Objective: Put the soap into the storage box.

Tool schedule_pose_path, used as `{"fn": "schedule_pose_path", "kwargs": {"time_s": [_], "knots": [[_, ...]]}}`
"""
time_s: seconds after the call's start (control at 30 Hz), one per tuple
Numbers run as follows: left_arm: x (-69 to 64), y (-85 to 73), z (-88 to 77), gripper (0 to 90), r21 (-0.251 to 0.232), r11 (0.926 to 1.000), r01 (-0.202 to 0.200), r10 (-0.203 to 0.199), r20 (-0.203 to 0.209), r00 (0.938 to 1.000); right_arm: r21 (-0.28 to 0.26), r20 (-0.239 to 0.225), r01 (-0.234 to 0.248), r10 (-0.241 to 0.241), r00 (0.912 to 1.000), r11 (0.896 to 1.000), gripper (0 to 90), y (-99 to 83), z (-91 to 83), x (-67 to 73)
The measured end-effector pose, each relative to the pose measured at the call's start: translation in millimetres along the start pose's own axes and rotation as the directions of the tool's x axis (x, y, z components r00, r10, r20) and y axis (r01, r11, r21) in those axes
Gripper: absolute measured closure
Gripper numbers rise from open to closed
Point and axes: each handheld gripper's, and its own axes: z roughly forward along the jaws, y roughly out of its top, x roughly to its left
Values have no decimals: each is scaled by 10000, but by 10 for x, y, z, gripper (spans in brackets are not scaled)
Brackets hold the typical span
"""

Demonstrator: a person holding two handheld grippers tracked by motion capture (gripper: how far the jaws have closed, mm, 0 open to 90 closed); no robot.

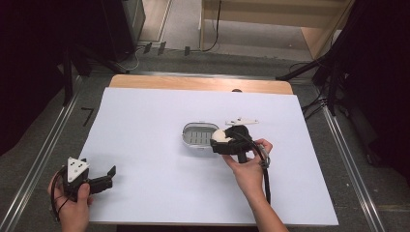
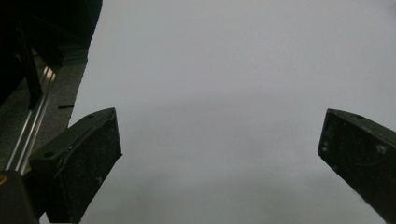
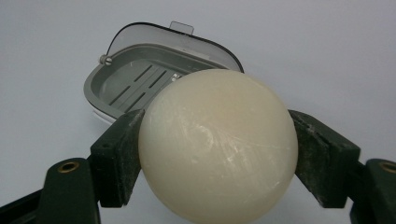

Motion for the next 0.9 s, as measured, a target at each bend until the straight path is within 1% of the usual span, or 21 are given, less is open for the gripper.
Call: {"fn": "schedule_pose_path", "kwargs": {"time_s": [0.13,0.17,0.27,0.43,0.57,0.63,0.9], "knots": [[0,0,0,0,-8,10000,12,-12,-2,10000,77,-31,8,-8,10000,10000,252,37,51,28],[1,0,0,0,-9,10000,7,-7,-4,10000,109,-26,-105,105,9999,9999,253,47,61,41],[0,0,0,0,-11,10000,7,-7,-3,10000,114,-44,-86,87,10000,9999,252,68,84,51],[0,-1,0,0,-17,10000,5,-5,7,10000,127,-47,-98,98,9999,9999,252,128,134,108],[2,-1,-1,0,-20,10000,15,-15,13,10000,132,-101,1,0,9999,9999,253,186,182,171],[1,-1,0,0,-34,10000,16,-16,15,10000,167,-104,-54,56,9999,9998,252,203,203,192],[2,-2,-1,0,-44,10000,23,-23,18,10000,317,-135,-78,82,9999,9995,252,256,298,231]]}}
